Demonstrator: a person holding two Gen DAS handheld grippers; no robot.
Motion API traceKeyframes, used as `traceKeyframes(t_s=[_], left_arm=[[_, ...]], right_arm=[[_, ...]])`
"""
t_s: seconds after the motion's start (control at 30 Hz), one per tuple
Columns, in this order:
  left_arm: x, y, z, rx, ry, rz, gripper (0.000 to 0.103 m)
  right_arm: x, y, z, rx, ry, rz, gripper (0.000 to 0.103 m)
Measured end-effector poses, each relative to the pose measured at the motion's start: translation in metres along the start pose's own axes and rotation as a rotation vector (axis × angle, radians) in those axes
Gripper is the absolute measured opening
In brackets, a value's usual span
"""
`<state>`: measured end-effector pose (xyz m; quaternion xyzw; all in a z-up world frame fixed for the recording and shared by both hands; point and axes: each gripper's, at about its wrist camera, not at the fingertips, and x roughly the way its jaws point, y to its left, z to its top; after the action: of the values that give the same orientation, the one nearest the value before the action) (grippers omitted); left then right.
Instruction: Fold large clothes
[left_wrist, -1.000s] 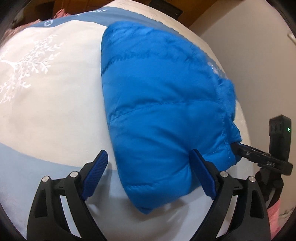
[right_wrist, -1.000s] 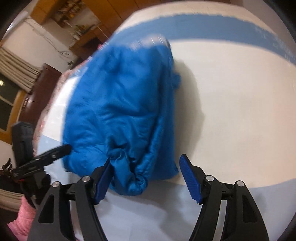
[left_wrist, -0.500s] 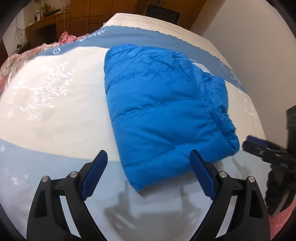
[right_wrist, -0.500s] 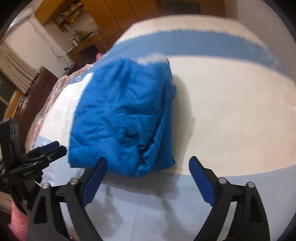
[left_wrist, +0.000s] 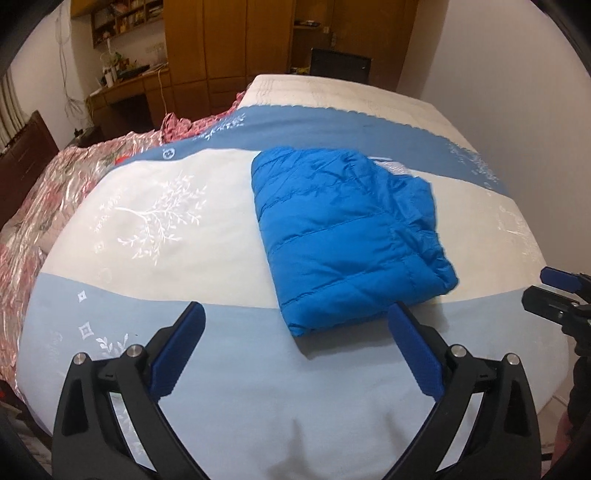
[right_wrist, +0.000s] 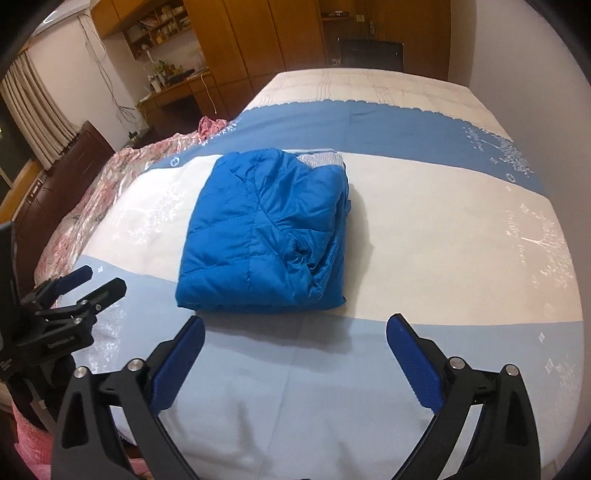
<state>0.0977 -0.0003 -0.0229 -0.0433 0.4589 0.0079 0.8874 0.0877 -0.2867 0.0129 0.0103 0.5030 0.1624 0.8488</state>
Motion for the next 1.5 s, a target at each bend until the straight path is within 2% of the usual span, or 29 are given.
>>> traceKeyframes(t_s=[0.3, 0.63, 1.5], left_arm=[[-0.028, 0.002, -0.004, -0.044, -0.003, -0.020, 0.098], [-0.057, -0.008, -0.010, -0.020, -0.037, -0.035, 0.098], [-0.063, -0.010, -0.014, -0.015, -0.047, -0.012, 0.098]], right_arm=[[-0.030, 0.011, -0.008, -0.016, -0.036, 0.001, 0.099], [-0.041, 0.021, -0.016, -0.037, -0.052, -0.027, 0.099], [-0.042, 0.021, -0.018, -0.037, -0.043, -0.021, 0.099]])
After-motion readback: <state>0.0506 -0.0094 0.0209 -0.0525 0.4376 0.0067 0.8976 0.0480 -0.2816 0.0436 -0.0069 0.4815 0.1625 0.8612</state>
